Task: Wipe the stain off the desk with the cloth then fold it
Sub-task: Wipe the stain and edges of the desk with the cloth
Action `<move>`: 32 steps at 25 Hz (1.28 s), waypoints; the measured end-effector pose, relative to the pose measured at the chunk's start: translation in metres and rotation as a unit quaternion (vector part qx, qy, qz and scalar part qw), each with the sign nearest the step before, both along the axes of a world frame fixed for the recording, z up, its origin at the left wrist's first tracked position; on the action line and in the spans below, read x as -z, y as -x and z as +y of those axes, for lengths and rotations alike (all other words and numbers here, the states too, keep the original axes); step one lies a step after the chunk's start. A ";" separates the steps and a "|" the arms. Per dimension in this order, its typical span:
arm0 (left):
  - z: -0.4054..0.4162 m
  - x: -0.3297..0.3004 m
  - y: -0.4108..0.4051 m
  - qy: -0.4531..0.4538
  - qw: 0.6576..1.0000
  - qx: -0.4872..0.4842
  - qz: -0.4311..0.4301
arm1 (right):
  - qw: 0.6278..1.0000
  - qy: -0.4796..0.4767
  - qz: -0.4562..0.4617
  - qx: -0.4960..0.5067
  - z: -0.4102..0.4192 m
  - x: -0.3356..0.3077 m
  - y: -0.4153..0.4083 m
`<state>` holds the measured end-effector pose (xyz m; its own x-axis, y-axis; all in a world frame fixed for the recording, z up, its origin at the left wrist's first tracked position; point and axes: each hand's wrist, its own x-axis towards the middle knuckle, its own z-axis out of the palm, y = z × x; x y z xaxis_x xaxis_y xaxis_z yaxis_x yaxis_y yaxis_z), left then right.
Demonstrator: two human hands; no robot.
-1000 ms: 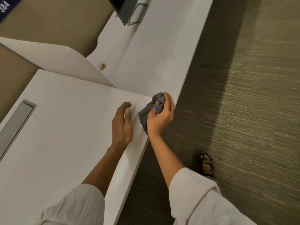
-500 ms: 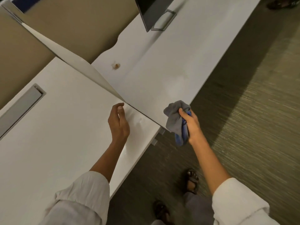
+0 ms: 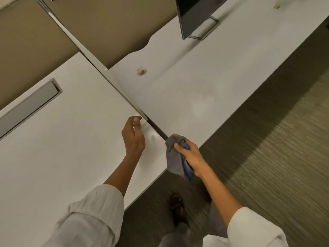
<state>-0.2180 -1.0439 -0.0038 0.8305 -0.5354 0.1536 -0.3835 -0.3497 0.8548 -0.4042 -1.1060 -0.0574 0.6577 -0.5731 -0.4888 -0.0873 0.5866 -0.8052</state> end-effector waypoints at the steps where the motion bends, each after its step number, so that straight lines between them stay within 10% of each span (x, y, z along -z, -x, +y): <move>1: -0.003 0.002 -0.002 -0.003 1.000 -0.005 -0.015 | 1.000 0.005 -0.008 -0.016 -0.002 0.001 0.000; 15: -0.035 0.018 -0.004 -0.062 0.980 -0.188 -0.015 | 0.958 0.258 0.086 -0.093 -0.004 -0.005 -0.038; 32: -0.009 0.017 -0.002 -0.031 0.976 -0.213 -0.014 | 0.948 0.241 0.153 -0.138 -0.054 -0.014 -0.185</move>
